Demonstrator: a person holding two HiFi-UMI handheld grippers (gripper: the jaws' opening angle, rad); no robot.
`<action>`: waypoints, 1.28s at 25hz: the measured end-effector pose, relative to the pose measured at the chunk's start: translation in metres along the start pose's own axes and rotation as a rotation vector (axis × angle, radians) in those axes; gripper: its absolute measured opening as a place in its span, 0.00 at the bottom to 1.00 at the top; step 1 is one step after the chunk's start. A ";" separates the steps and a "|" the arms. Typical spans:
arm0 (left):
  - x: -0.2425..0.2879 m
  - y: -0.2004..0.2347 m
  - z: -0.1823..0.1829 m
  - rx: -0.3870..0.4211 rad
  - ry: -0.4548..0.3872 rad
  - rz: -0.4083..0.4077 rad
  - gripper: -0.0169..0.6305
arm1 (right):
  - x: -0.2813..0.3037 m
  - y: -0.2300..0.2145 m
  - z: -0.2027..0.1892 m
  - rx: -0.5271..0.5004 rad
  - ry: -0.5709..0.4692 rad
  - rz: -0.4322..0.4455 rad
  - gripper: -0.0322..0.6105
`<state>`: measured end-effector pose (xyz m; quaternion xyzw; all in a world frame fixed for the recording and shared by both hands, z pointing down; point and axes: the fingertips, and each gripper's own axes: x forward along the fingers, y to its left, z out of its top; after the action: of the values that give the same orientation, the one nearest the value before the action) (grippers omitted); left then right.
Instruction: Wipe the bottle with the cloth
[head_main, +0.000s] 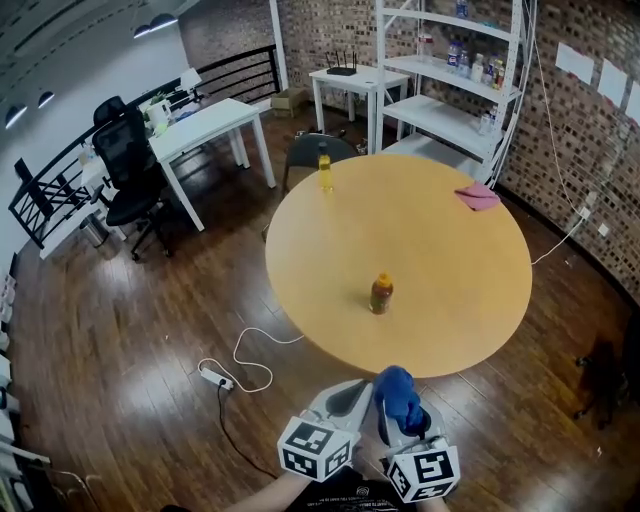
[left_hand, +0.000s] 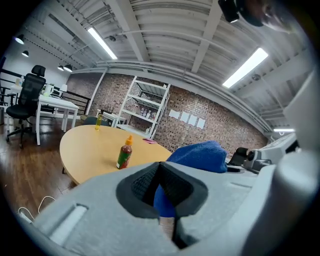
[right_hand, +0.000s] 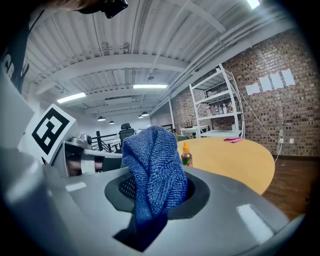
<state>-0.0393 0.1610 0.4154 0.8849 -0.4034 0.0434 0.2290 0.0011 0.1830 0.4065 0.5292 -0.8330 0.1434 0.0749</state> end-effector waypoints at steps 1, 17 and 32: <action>0.002 0.006 0.002 -0.001 0.000 -0.007 0.03 | 0.007 0.000 0.001 0.003 -0.002 -0.005 0.20; 0.062 0.053 0.044 0.062 -0.033 -0.001 0.03 | 0.065 -0.045 0.031 0.028 -0.042 -0.046 0.20; 0.161 0.100 0.065 0.141 -0.020 0.031 0.03 | 0.149 -0.116 0.057 0.042 -0.046 0.005 0.20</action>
<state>-0.0117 -0.0361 0.4369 0.8928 -0.4153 0.0662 0.1615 0.0440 -0.0093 0.4126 0.5319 -0.8325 0.1486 0.0442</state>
